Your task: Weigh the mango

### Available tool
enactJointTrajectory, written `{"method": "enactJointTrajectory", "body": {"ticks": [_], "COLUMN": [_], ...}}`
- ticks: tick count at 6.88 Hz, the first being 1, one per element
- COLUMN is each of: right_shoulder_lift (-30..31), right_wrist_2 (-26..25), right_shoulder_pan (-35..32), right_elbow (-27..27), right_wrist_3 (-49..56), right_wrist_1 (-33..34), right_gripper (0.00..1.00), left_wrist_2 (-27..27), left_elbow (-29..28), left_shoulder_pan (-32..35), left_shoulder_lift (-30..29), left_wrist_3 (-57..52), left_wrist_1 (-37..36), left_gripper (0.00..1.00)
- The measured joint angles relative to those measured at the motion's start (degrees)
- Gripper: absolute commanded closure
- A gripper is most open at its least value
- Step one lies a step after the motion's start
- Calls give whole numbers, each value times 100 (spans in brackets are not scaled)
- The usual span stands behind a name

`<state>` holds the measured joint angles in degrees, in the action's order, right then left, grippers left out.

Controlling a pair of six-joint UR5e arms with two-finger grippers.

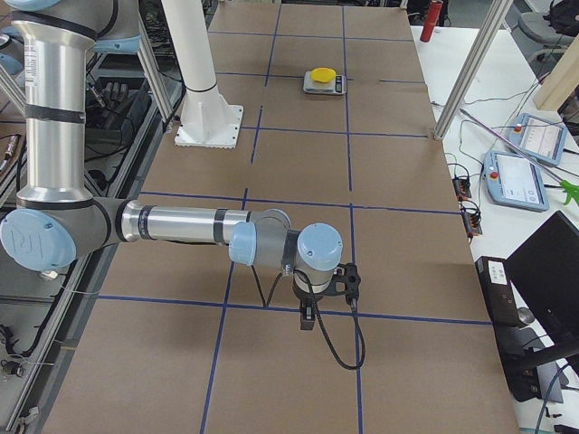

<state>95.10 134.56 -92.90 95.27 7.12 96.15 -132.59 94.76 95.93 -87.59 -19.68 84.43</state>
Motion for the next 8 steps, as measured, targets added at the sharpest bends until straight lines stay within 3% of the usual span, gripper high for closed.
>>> {"method": "enactJointTrajectory", "body": {"ticks": [3,8], "right_shoulder_lift": [0,0], "right_wrist_2": [0,0], "right_shoulder_pan": [0,0], "right_elbow": [0,0], "right_wrist_3": [0,0], "right_wrist_1": [0,0], "right_gripper": [0,0], "left_wrist_2": [1,-28], "left_elbow": [138,137], "left_shoulder_pan": [-3,-10], "left_shoulder_lift": [22,23], "left_wrist_3": [841,902], "left_wrist_1": [57,69], "left_gripper": [0,0]}}
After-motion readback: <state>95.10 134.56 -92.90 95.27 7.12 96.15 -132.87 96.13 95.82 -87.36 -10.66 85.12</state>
